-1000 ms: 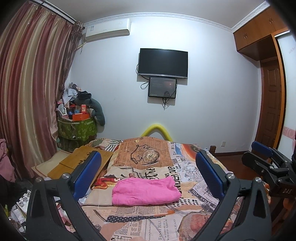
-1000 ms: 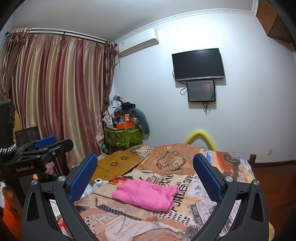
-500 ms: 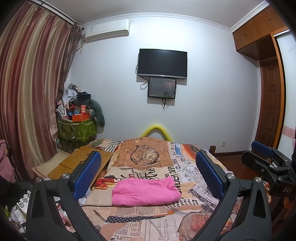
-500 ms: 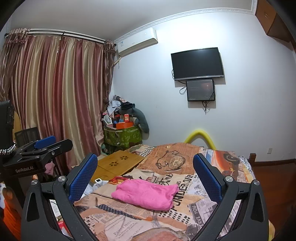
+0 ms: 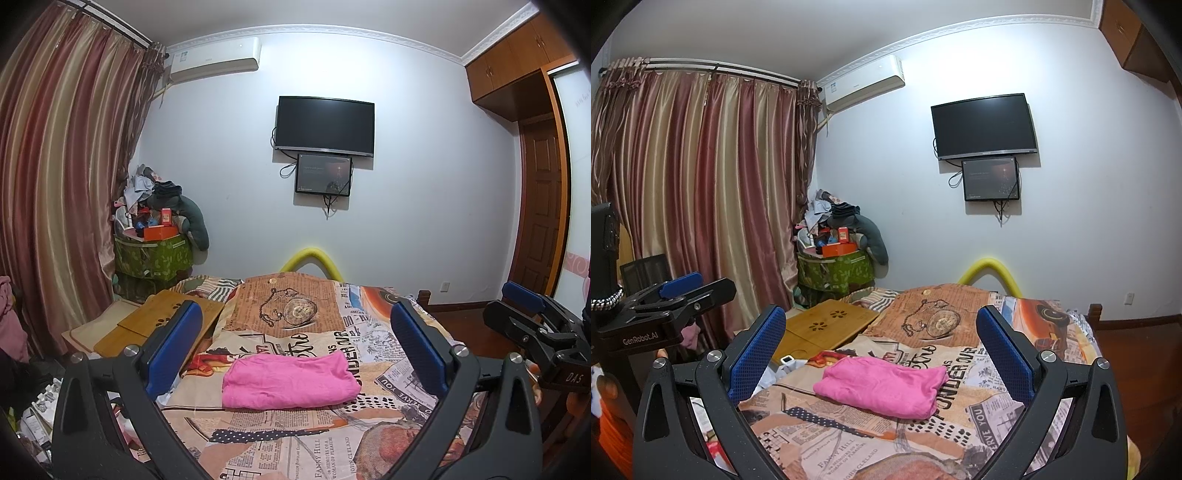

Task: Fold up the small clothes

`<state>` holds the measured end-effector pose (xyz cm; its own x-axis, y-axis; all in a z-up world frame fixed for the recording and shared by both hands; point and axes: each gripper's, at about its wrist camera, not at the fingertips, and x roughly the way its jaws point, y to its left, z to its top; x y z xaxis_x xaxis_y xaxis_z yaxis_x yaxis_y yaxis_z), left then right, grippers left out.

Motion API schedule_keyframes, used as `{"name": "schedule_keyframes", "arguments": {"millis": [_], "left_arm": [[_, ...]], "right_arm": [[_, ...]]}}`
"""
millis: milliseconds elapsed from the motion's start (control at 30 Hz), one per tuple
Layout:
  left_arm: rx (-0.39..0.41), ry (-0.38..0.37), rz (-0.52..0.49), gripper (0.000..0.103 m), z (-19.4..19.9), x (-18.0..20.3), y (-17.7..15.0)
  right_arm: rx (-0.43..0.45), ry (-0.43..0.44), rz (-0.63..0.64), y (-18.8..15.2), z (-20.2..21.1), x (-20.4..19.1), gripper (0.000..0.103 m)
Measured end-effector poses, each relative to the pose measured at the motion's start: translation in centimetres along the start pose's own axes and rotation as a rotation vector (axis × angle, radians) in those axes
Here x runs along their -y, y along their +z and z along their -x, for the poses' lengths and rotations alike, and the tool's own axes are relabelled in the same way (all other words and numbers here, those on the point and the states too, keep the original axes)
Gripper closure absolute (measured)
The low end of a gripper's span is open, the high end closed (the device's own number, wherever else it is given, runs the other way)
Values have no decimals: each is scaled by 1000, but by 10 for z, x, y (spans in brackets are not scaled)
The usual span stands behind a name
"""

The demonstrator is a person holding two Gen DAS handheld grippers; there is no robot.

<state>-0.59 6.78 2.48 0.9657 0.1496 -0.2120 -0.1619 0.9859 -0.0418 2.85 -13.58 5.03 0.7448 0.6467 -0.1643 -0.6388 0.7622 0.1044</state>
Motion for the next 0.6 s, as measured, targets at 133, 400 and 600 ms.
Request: {"name": "schedule_keyframes", "arguments": {"millis": [133,400,600], "left_arm": [[0,0,-1,0,-1,1,-1],[-2,-4,-3,0,-2,2,-3],[-4,-10,-3,0,-3,2,-4]], "right_arm": [[-1,0,-4,0,1,0,1],[-4,-3,-9,0,1,0,1],[-6,-4,-14,0,0,0,1]]}}
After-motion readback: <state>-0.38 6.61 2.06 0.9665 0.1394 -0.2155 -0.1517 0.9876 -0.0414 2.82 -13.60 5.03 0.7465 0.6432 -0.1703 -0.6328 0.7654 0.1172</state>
